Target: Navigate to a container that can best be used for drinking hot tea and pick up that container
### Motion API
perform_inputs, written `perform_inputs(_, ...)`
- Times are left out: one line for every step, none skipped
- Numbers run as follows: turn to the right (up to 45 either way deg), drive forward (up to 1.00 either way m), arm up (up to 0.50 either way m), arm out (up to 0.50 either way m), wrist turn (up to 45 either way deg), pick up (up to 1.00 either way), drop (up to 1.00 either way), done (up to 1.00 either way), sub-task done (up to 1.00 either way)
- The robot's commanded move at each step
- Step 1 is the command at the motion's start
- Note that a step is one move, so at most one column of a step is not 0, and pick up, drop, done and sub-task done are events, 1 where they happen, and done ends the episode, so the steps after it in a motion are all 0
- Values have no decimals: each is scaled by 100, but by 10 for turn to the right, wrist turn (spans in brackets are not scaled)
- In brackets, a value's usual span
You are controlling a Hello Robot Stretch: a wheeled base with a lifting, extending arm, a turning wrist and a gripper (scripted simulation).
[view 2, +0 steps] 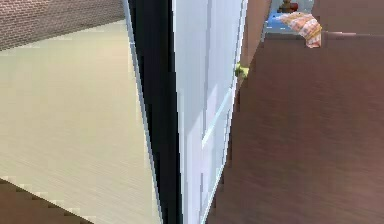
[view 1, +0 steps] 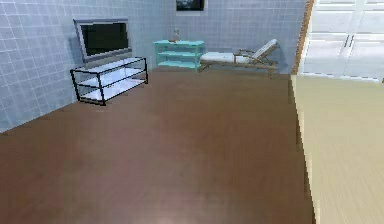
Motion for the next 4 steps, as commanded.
perform_inputs(120,0,0,0,0,0,0,0,0)
perform_inputs(0,30,0,0,0,0,0,0,0)
perform_inputs(420,0,0,0,0,0,0,0,0)
perform_inputs(0,60,0,0,0,0,0,0,0)
